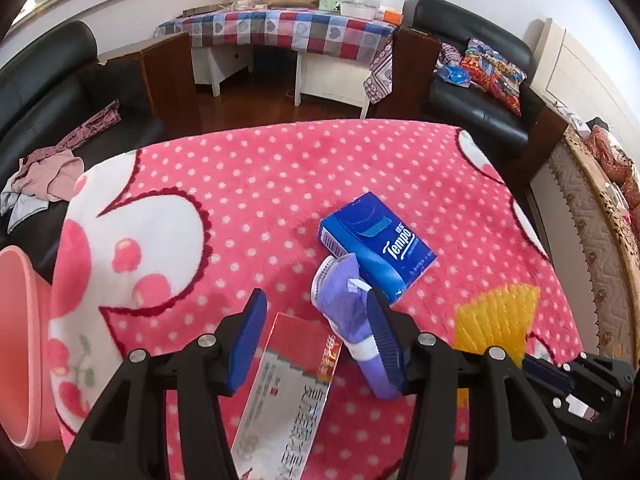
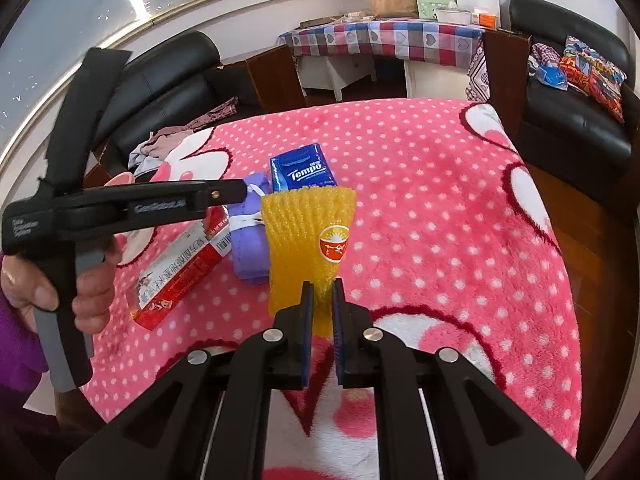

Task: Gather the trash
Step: 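Grasp the yellow foam net with the right tool while the left tool grasps the purple cloth bundle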

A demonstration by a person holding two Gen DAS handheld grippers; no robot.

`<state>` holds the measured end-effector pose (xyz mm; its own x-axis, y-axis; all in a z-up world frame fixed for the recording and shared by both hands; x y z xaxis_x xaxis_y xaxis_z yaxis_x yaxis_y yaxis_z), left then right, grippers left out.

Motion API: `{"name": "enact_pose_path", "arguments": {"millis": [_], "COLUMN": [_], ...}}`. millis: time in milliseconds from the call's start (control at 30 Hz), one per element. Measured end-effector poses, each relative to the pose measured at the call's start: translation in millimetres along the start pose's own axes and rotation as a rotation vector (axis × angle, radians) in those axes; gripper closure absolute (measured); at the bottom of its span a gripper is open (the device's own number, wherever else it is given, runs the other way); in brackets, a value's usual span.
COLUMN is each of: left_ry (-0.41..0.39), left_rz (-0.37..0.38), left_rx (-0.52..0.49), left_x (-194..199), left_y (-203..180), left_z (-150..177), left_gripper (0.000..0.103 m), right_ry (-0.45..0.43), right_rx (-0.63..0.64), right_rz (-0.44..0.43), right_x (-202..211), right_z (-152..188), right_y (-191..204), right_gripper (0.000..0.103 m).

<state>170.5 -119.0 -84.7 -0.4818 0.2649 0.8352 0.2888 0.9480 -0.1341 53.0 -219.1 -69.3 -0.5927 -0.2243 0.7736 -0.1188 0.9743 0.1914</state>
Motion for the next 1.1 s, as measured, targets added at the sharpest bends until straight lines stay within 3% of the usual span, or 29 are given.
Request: {"name": "enact_pose_path", "arguments": {"millis": [133,200,300,500,700,800,1100], "left_ry": [0.003,-0.001,-0.001,0.014,-0.019,0.0,0.076], "left_rz": [0.001,0.003,0.005,0.011,0.097,0.14,0.146], "left_rx": [-0.019,-0.024,-0.041,-0.022,0.063,0.079,0.158], "left_x": [-6,-8,-11,-10,27,37,16], "left_y": [-6,-7,-11,-10,-7,-12,-26], "left_z": [-1,-2,-3,-2,9,23,46], "left_gripper": [0.055,0.063,0.068,0.068,0.068,0.068,0.068], "right_ry": [0.001,0.001,0.005,-0.005,-0.007,-0.011,-0.006], "right_rx": [0.0,-0.001,-0.007,-0.008,-0.022,-0.019,-0.011], "right_rz": [-0.001,0.0,-0.001,0.006,0.012,0.007,-0.003], "right_x": [0,0,0,4,7,8,9], "right_z": [0,0,0,1,3,3,7], "right_y": [0,0,-1,-1,-5,-4,0], "right_gripper": [0.094,0.094,0.094,0.094,0.094,0.094,0.094]}}
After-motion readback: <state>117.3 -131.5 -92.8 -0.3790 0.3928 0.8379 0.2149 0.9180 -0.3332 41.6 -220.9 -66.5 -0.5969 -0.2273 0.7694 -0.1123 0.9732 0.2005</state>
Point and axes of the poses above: each gripper's, at about its wrist camera, not at the fingertips, and x roughly against the way its jaws point, y to its left, z to its underside, the point moved 5 cm from there along -x, roughly the way its jaws point, and after that the axes turned 3 degrees about x, right-handed, at the moved point
